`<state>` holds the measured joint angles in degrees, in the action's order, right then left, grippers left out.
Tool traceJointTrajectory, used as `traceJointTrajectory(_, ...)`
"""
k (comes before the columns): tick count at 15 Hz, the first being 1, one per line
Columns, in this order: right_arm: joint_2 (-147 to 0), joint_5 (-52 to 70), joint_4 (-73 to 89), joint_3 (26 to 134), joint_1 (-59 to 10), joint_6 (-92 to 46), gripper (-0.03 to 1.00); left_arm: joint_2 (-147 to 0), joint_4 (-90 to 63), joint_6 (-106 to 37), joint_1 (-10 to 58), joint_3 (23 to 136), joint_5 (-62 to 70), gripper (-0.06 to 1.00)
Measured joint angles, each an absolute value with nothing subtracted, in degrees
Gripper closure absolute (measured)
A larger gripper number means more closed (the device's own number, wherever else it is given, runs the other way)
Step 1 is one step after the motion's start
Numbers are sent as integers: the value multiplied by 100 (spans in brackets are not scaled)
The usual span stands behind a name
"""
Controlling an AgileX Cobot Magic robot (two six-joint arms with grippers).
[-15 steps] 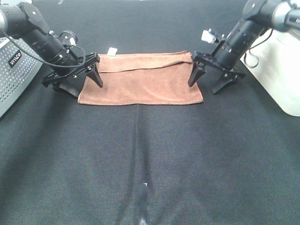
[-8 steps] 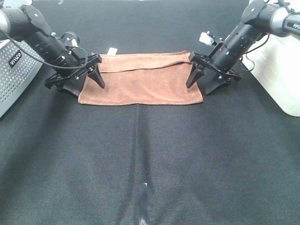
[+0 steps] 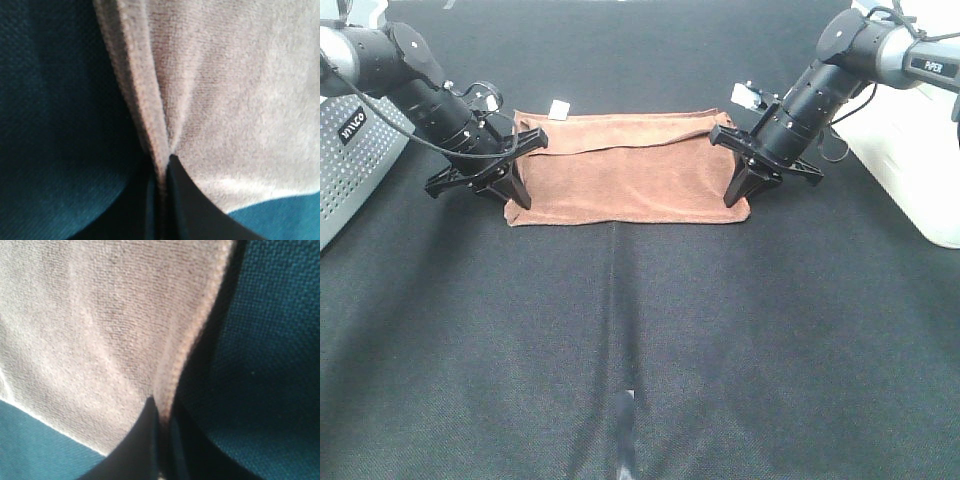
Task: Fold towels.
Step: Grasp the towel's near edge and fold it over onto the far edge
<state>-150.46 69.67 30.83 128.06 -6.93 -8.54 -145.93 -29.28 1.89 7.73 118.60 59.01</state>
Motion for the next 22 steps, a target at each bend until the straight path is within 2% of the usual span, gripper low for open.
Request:
traceJointTrajectory(7, -14524, 6967, 2962, 12582, -699, -590, 97, -14272, -2578, -338, 785, 11854, 6830, 91)
traceJointTrajectory(12, -13745, 6898, 2871, 10817, -705, -716, 97, -13952, -2401, -344, 819, 11654, 6898, 91)
traceJointTrajectory(16, -13052, 6411, 2922, 9414, -705, -1020, 97, -13350, -2298, -384, 951, 10485, 6870, 91)
traceJointTrajectory(17, -13052, 6411, 2922, 9414, -705, -1020, 97, -13350, -2298, -384, 951, 10485, 6870, 91)
traceJointTrajectory(22, -12353, 5764, 3031, 7838, -739, -1312, 97, -12026, -2332, -390, 951, 8256, 5678, 91)
